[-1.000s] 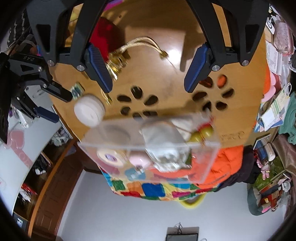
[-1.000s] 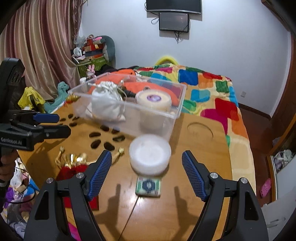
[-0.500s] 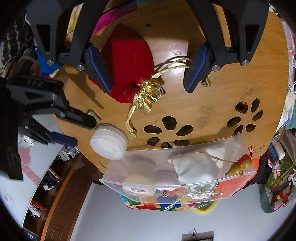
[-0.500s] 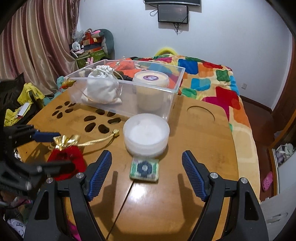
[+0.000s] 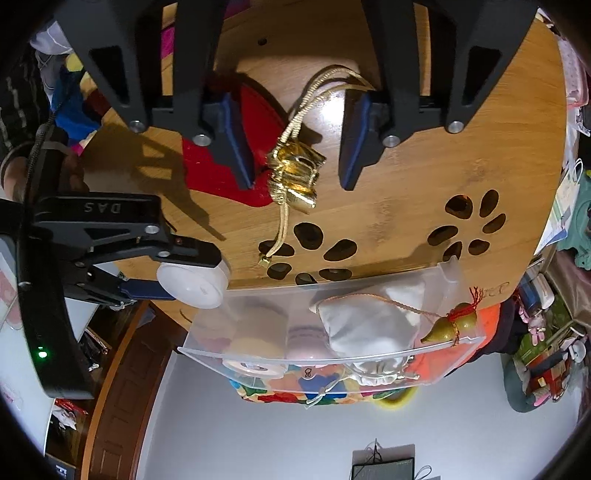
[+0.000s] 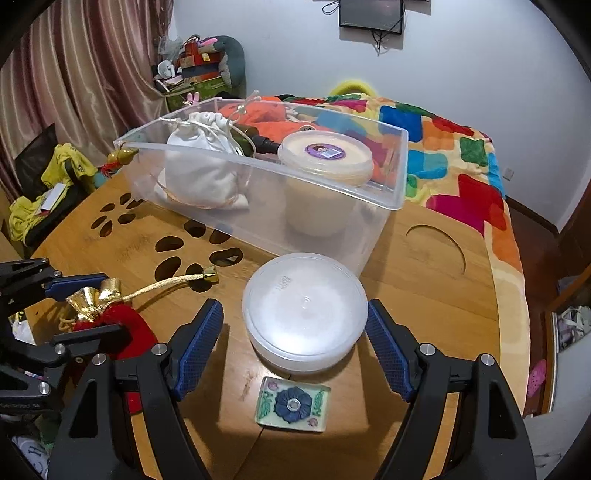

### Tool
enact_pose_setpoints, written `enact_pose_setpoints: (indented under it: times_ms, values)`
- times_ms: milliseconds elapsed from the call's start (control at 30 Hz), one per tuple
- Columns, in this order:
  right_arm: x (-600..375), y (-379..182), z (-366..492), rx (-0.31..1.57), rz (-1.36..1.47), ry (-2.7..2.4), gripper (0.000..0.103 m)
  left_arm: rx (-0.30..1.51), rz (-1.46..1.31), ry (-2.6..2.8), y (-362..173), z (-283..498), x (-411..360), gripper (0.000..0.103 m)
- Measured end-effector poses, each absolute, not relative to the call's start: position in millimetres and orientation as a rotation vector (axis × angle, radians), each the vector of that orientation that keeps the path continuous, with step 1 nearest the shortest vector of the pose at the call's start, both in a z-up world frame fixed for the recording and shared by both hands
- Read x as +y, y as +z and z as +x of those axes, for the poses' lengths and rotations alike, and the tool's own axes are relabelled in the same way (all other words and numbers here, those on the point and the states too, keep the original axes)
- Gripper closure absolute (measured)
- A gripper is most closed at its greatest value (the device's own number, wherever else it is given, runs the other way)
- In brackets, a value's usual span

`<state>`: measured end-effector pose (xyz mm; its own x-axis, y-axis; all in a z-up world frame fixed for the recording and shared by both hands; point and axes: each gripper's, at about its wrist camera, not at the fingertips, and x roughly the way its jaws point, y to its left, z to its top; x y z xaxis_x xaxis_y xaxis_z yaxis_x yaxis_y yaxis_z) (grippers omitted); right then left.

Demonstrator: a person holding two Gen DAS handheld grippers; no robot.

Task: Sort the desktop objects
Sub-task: 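Grasp the red velvet pouch with the left gripper while the right grasps the white round container, then lift the red pouch and white container and carry both over the clear box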

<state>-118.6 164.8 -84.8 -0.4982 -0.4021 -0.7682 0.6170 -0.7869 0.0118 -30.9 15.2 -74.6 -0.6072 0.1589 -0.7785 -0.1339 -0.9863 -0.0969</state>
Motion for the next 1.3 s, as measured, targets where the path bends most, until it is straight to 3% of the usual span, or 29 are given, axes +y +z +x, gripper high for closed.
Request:
enact_pose_setpoints:
  times_ms: [133, 200, 300, 1300]
  values:
    - [161, -88, -120, 0.377, 1.069, -2.277, 0.029, -0.055, -1.281, 2.676, -75, -27, 12, 0.071]
    - [158, -90, -120, 0.399, 1.078, -2.276, 0.040, -0.072, -1.283, 2.677, -76, -26, 10, 0.076]
    - [158, -90, -121, 0.378, 1.089, -2.263, 0.040, -0.118, -1.293, 2.676, -75, -26, 7, 0.079]
    - [168, -29, -79, 0.320, 0.893, -2.305, 0.040, -0.078, -1.097, 2.808, -18, -21, 1, 0.080]
